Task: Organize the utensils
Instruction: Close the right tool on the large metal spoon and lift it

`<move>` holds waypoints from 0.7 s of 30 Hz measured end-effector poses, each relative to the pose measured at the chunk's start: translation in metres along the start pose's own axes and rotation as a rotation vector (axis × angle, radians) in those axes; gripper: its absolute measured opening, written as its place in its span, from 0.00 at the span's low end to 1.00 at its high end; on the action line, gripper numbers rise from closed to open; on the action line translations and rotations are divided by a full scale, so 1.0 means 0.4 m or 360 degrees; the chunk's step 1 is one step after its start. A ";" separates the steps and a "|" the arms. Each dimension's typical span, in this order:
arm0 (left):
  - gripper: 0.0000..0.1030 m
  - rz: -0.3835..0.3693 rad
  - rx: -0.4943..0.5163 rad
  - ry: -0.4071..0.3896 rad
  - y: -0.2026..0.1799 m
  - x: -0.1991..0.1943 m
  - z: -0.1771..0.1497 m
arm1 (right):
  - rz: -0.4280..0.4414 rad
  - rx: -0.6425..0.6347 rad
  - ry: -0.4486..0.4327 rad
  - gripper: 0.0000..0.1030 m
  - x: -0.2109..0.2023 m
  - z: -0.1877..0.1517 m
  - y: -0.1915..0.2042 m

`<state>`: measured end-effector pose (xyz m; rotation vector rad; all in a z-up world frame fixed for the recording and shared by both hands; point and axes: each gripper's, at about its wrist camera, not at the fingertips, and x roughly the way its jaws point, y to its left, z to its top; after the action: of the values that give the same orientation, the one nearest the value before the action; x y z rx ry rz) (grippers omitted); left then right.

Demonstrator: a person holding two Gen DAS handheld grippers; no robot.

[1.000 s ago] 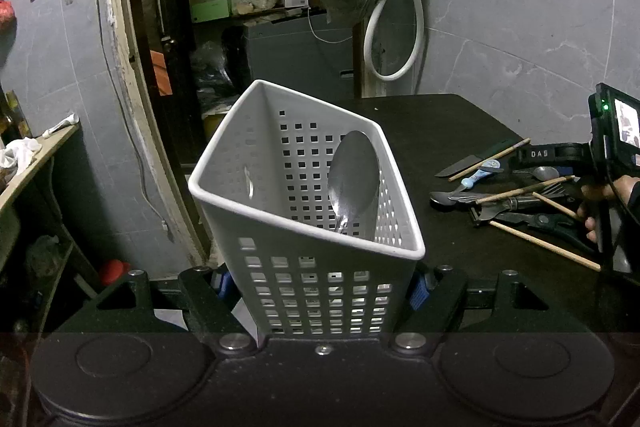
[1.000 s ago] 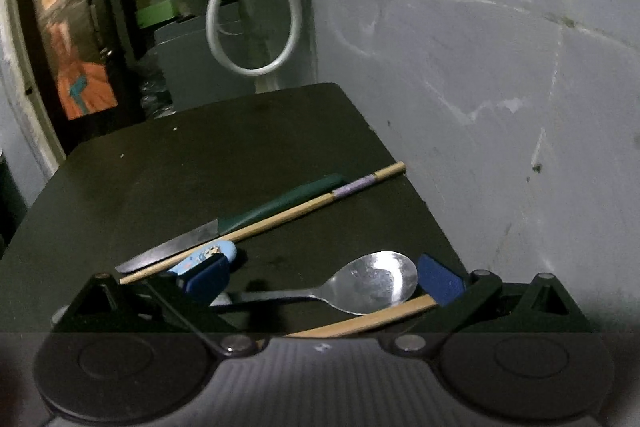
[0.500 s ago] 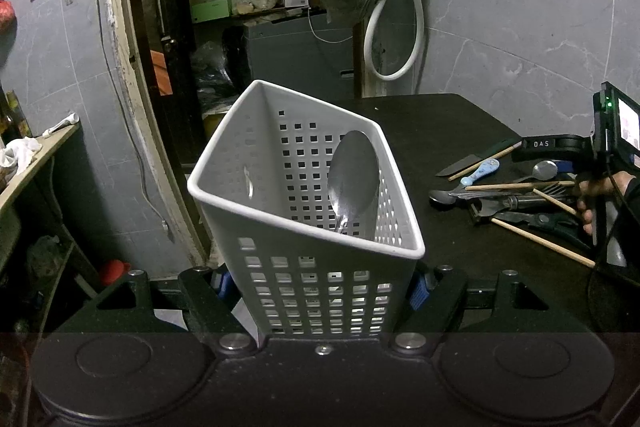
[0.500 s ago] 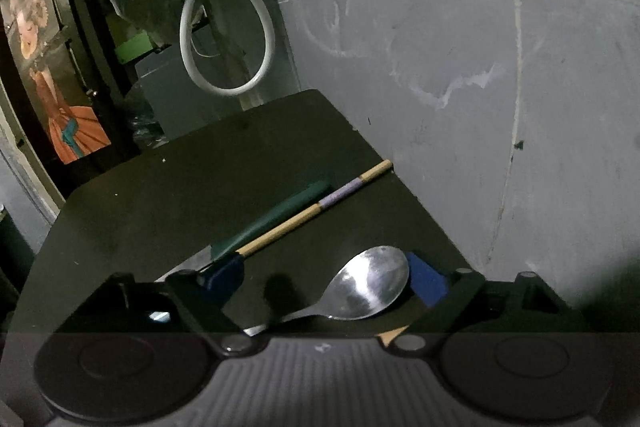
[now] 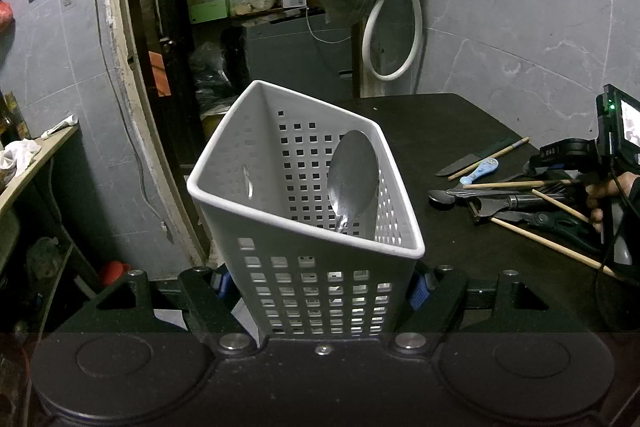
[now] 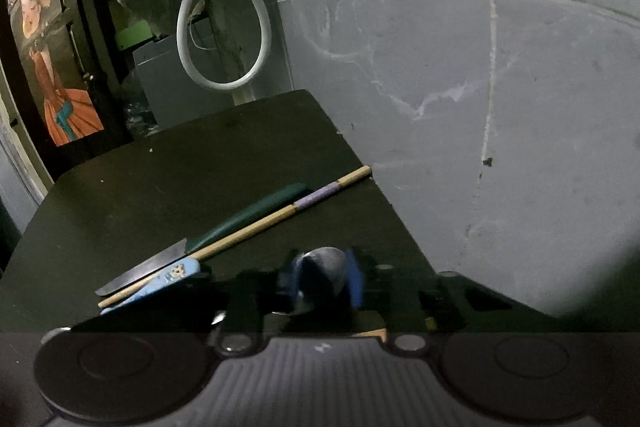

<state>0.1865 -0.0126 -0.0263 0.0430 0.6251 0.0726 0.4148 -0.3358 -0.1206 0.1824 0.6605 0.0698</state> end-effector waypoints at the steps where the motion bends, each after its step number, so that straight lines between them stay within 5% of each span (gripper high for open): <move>1: 0.75 -0.0001 0.0001 0.0000 0.001 0.000 -0.001 | 0.0013 0.0010 0.0000 0.18 -0.001 0.000 -0.003; 8: 0.75 -0.0001 0.0000 -0.0001 -0.001 0.000 0.000 | 0.0072 0.0032 -0.0045 0.06 -0.020 0.001 -0.004; 21: 0.75 -0.0033 0.0018 -0.0011 0.001 0.004 -0.003 | 0.0175 -0.0126 -0.0320 0.02 -0.137 0.036 0.060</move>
<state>0.1871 -0.0120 -0.0280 0.0479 0.6193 0.0490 0.3804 -0.3211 -0.0719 0.1470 0.4464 0.1806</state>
